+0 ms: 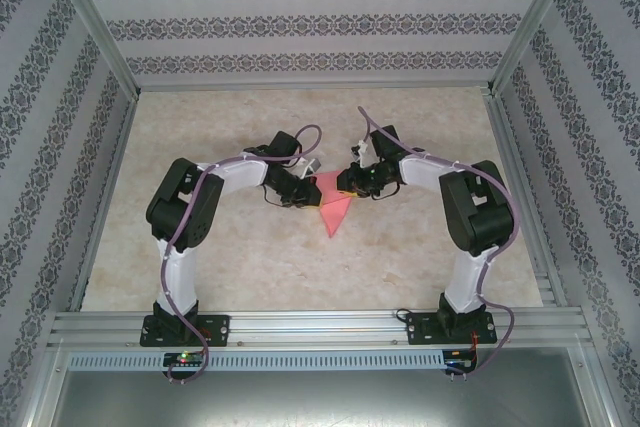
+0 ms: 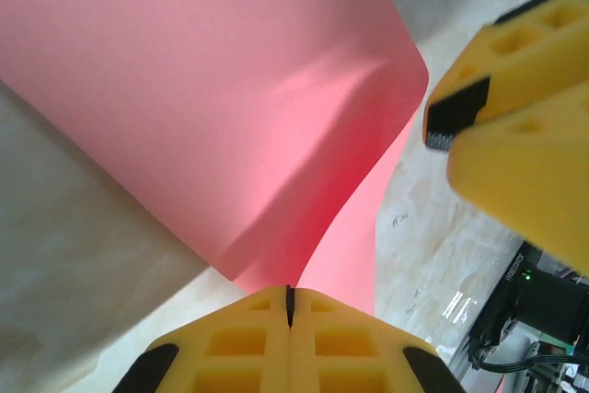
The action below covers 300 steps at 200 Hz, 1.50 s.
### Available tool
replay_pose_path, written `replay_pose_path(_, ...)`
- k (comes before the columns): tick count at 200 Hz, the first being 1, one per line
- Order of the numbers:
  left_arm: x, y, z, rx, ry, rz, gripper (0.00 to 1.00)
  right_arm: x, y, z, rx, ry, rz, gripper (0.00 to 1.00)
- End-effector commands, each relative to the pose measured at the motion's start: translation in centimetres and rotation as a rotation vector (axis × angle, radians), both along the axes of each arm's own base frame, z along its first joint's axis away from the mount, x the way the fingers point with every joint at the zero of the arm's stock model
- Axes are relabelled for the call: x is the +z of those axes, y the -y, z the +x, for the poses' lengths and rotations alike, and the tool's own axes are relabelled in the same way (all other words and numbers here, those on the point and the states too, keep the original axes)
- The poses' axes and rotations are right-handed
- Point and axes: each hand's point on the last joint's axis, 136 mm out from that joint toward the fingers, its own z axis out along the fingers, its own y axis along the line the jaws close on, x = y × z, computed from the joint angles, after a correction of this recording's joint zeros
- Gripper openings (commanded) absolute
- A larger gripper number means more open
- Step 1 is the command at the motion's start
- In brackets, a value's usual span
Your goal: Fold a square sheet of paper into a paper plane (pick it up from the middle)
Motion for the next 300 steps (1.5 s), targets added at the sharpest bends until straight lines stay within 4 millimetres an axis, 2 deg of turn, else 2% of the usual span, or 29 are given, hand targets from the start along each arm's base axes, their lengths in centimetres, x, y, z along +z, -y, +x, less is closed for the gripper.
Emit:
replay_pose_path(1,-0.4,0.4,-0.6,-0.042,-0.021,0.0,0.01,-2.1,0.8,-0.4,0.023,-0.039,-0.061,0.24)
replay_pose_path(75,-1.2,0.9,-0.4,-0.066,-0.036,0.009,0.01,-4.7,2.5,-1.5,0.015,-0.052,-0.157,0.21)
replay_pose_path(132,-1.7,1.4,-0.4,-0.097,-0.045,0.027,0.01,-4.6,2.6,-1.9,0.04,-0.022,-0.183,0.2)
replay_pose_path(164,-2.4,1.1,-0.5,-0.101,-0.052,0.056,0.01,-3.7,2.8,-1.7,0.032,0.013,-0.188,0.21)
replay_pose_path(206,-3.2,0.7,-0.7,-0.106,-0.06,0.083,0.01,-0.8,2.8,-1.2,0.012,0.092,-0.177,0.26)
replay_pose_path(241,-3.6,0.7,-0.7,-0.113,-0.064,0.089,0.01,0.8,2.0,-2.2,0.007,0.103,-0.123,0.25)
replay_pose_path(275,-3.7,0.9,-0.6,-0.12,-0.065,0.084,0.01,-0.7,0.9,-4.0,0.04,0.044,-0.129,0.22)
replay_pose_path(300,-3.8,0.9,-0.7,-0.126,-0.07,0.09,0.01,-2.1,0.8,-4.1,0.045,0.025,-0.154,0.21)
